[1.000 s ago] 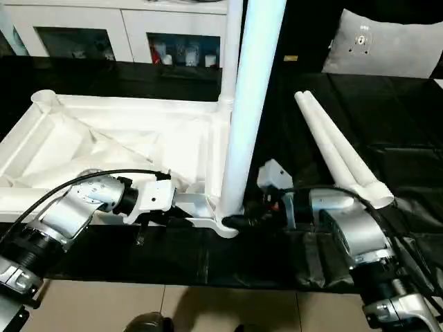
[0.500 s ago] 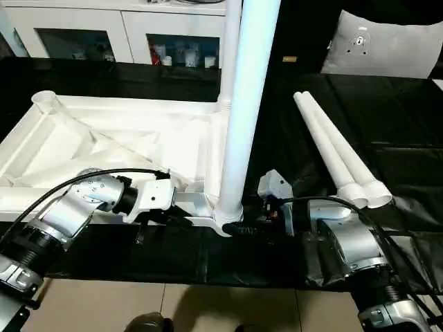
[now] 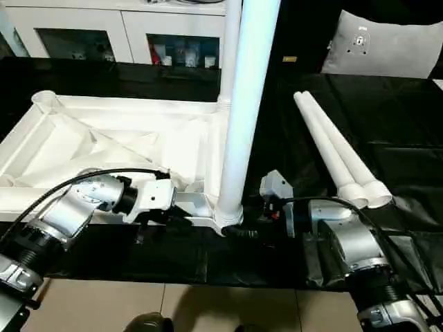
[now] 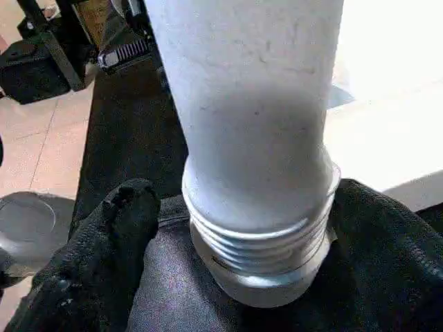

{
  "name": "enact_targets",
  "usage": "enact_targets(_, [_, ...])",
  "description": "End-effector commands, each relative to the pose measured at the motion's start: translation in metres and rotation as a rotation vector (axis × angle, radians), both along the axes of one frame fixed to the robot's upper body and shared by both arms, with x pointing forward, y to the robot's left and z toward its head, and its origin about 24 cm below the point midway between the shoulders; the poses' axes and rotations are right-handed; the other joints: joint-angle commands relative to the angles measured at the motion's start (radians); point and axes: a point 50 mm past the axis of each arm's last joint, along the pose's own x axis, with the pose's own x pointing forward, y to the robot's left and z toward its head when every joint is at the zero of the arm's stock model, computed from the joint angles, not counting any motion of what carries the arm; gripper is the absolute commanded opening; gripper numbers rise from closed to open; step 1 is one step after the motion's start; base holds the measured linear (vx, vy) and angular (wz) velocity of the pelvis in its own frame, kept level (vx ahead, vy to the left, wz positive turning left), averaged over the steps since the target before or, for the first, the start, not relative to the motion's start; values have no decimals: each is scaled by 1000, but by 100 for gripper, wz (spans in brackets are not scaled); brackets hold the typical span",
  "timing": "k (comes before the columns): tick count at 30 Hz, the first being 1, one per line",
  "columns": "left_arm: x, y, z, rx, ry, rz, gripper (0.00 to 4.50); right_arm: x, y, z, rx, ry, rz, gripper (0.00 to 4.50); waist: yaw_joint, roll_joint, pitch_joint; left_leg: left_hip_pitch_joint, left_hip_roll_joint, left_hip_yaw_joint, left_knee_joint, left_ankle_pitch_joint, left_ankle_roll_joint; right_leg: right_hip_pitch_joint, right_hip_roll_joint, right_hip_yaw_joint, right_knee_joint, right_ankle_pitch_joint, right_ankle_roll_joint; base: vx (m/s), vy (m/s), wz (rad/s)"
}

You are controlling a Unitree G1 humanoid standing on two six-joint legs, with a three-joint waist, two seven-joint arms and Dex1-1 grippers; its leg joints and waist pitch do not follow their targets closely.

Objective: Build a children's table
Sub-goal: Insert table leg to table base

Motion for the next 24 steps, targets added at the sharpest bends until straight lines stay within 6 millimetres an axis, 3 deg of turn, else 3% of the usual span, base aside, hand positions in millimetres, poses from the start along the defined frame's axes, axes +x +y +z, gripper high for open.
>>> enact_targets(1, [-2, 0, -4, 64, 3, -49, 0, 3, 2, 9, 16, -59, -7, 446, -4, 0, -77, 6, 74, -22, -67, -81, 75, 60, -102, 58, -69, -97, -239, 0, 0, 0])
enact_targets(14, [-2, 1, -4, 69, 6, -48, 0, 6, 5, 9, 29, -71, -25, 446, -5, 1, -77, 7, 74, -22, -68, -84, 72, 60, -101, 59, -68, -92, -239, 0, 0, 0])
enact_targets(24, [-2, 1, -4, 71, 11, -50, 0, 3, 7, 8, 54, -46, -6, 354, -4, 1, -78, 7, 74, -22, -69, -84, 70, 61, -102, 59, -68, -100, -236, 0, 0, 0])
